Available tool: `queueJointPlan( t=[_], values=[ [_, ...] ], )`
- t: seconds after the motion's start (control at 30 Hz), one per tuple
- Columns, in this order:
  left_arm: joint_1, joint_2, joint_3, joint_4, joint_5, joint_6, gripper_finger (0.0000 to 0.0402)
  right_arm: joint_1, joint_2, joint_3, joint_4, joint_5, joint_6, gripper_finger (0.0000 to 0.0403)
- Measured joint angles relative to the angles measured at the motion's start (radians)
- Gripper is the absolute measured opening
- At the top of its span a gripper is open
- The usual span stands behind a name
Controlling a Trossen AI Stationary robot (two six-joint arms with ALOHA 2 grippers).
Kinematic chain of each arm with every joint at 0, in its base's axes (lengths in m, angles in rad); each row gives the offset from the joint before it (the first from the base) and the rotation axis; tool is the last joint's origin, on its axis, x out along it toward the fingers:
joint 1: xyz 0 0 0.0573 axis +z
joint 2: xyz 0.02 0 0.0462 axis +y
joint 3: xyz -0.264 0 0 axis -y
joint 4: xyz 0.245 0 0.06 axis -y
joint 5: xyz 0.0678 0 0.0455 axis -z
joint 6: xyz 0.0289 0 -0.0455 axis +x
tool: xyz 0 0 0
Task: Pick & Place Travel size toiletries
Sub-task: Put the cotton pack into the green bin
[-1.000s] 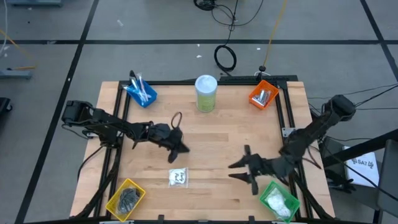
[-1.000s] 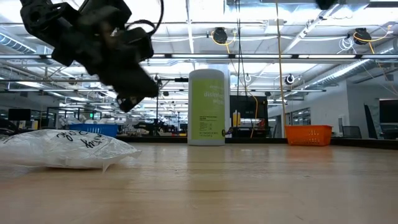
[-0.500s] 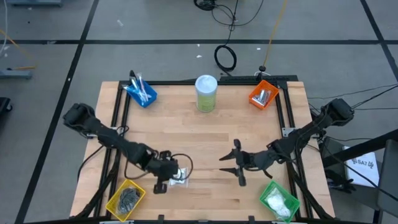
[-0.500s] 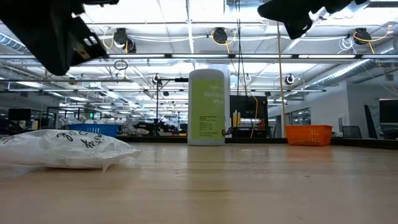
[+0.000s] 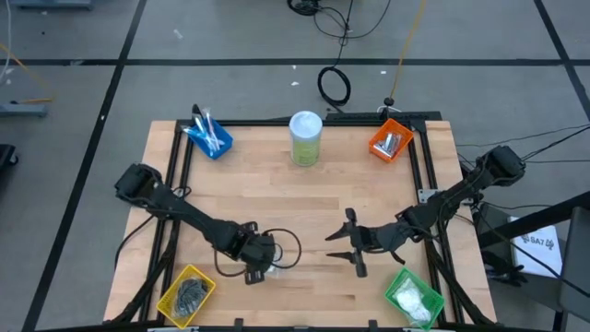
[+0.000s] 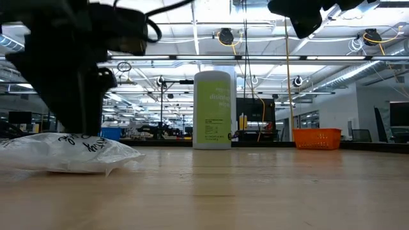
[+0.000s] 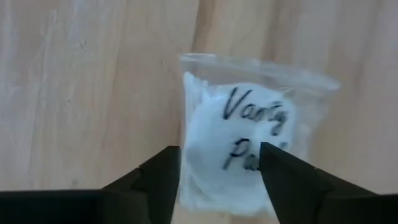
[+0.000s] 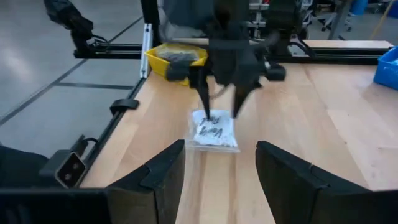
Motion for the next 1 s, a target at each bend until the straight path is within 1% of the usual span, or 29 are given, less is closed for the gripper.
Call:
queueJointPlan(
  t=[0.07,0.17,0.27,0.33,0.4,0.47,0.57,0.63,0.67,0.73,0.8,0.87,0.93,1.0],
  values=[
    [-0.001,0.031,0.000,0.002,-0.005,0.024,0.0227,0.001,-0.001,0.000,0.002,-0.019,0.004,0.0185],
    [-0.001,0.076,0.001,0.003,-0.002,0.041,0.0233,0.001,0.000,0.000,-0.008,-0.032,0.005,0.0183],
    [-0.001,0.091,0.003,0.005,0.001,0.054,0.0223,0.001,0.000,0.000,-0.004,-0.040,0.005,0.0185],
    [-0.001,0.090,0.003,0.005,0.004,0.061,0.0206,0.001,0.000,0.000,-0.007,-0.040,0.005,0.0186],
    [-0.001,0.081,0.002,0.003,0.006,0.070,0.0180,0.001,0.000,0.000,-0.009,-0.039,0.005,0.0187],
    [-0.001,0.067,0.001,-0.001,0.006,0.084,0.0146,0.001,0.000,0.000,-0.009,-0.039,0.005,0.0185],
    [-0.001,0.030,-0.001,-0.014,-0.001,0.115,0.0077,0.001,0.000,0.000,-0.005,-0.039,0.006,0.0181],
    [0.000,-0.003,-0.002,-0.021,-0.024,0.134,0.0029,0.000,0.000,0.000,0.002,-0.038,0.025,0.0177],
    [0.000,-0.019,-0.002,-0.020,-0.042,0.140,0.0019,-0.001,0.004,0.000,0.011,-0.035,0.040,0.0176],
    [0.000,-0.055,-0.002,-0.024,-0.100,0.166,0.0018,-0.008,0.026,0.000,0.048,-0.015,0.078,0.0173],
    [0.000,-0.087,-0.002,-0.025,-0.187,0.213,0.0019,-0.016,0.061,0.000,0.089,0.013,0.109,0.0172],
    [0.005,-0.114,0.007,-0.031,-0.266,0.264,0.0011,-0.035,0.112,0.000,0.158,0.017,0.118,0.0174],
    [0.015,-0.125,0.036,-0.036,-0.342,0.313,0.0008,-0.058,0.168,0.000,0.227,0.015,0.118,0.0184],
    [0.025,-0.125,0.076,-0.040,-0.402,0.367,0.0012,-0.086,0.221,0.000,0.299,0.004,0.118,0.0203]
  ],
)
